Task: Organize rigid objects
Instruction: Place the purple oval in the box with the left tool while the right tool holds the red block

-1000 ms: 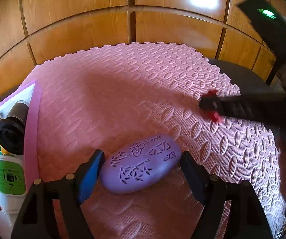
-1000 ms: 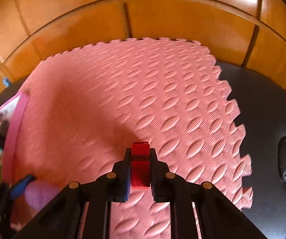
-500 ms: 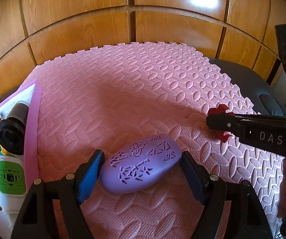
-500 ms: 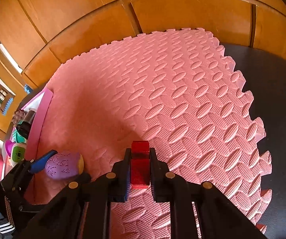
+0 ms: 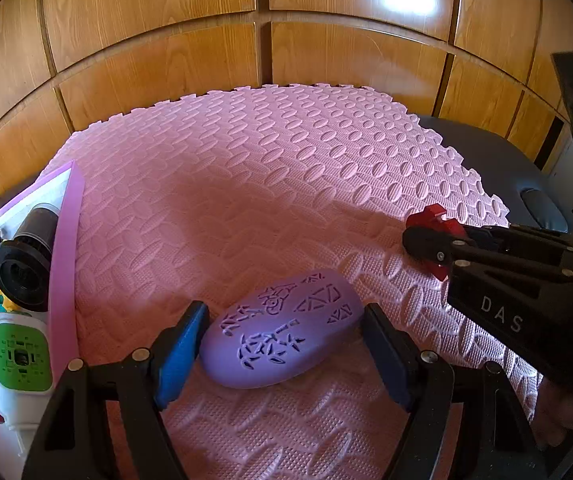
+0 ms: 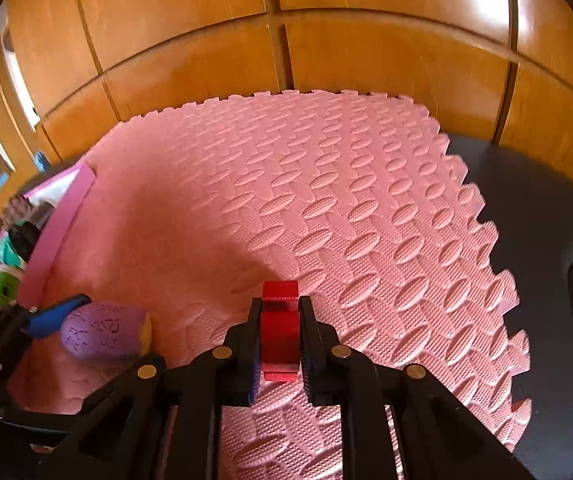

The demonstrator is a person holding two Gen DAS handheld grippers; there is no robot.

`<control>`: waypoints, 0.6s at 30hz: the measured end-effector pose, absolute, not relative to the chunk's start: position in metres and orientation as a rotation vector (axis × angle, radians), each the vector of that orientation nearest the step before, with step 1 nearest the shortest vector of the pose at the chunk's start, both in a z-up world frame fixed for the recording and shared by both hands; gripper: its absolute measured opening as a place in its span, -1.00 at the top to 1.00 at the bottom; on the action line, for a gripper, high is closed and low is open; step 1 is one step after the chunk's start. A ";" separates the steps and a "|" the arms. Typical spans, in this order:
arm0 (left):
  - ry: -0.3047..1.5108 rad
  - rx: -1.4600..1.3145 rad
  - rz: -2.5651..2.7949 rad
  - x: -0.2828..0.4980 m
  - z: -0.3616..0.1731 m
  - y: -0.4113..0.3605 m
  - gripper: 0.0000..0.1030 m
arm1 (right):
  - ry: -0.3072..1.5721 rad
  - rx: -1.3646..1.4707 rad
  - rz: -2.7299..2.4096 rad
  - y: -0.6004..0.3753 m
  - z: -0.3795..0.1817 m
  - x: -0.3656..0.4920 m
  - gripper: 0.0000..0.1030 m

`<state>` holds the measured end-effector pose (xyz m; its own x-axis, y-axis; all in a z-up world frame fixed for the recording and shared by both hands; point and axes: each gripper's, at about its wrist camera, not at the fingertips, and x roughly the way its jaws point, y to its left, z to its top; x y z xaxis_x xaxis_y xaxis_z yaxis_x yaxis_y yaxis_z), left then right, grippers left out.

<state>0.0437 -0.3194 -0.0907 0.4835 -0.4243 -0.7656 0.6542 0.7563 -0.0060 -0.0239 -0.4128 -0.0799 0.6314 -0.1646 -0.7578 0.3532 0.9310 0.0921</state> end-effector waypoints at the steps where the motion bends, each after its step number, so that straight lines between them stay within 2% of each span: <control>1: 0.836 0.305 -0.669 0.044 -0.091 -0.319 -0.52 | 0.835 0.249 -0.297 -0.414 -0.080 -0.024 0.72; 5: 0.833 0.307 -0.661 0.044 -0.090 -0.319 -0.44 | 0.836 0.242 -0.300 -0.415 -0.080 -0.024 0.72; 13: 0.840 0.283 -0.669 0.039 -0.086 -0.315 -0.42 | 0.834 0.239 -0.303 -0.413 -0.081 -0.021 0.72; 18: 0.799 0.278 -0.689 0.024 -0.065 -0.309 -0.40 | 0.829 0.250 -0.299 -0.415 -0.081 -0.020 0.72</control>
